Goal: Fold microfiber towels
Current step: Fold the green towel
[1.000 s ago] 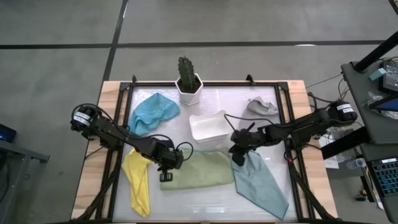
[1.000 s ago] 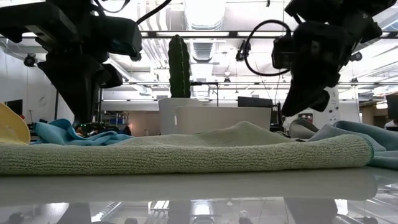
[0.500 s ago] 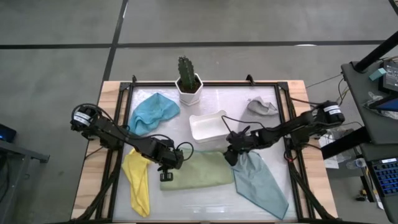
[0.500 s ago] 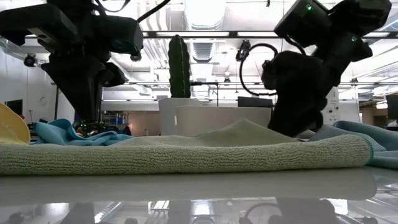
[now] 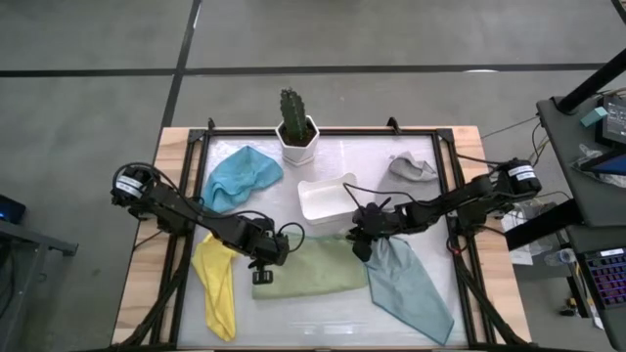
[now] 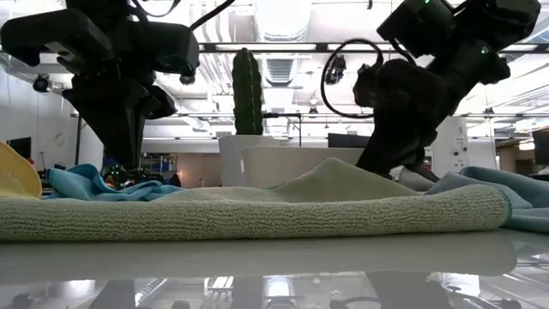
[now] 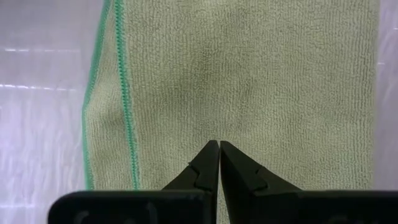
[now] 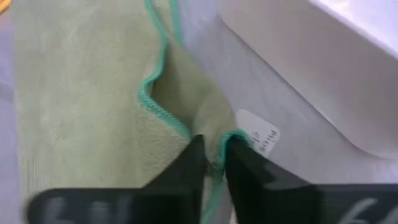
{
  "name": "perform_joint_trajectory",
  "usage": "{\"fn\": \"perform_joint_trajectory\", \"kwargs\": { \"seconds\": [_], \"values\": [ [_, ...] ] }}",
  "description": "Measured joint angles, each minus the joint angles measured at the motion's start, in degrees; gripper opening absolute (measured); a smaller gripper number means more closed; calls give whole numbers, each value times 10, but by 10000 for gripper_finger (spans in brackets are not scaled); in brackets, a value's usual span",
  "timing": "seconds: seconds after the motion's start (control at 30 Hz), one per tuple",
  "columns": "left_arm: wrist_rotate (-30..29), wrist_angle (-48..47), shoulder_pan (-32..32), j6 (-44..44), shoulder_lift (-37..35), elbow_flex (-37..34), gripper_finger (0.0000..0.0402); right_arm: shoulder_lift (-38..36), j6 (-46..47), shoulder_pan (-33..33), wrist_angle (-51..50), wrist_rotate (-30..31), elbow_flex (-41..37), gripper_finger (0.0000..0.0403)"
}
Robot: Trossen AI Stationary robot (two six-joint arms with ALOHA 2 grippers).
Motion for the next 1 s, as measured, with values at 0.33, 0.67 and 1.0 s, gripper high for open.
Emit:
{"fn": "perform_joint_trajectory", "kwargs": {
  "seconds": [0.33,0.67,1.0],
  "values": [
    [-12,0,0,-1,0,0,0,-5,-165,70,18,11,0,9],
    [-25,3,0,-3,0,0,0,-4,-234,89,37,-38,0,9],
    [-44,25,4,10,0,-2,0,-4,-194,96,-32,-101,0,9]
  ]
}}
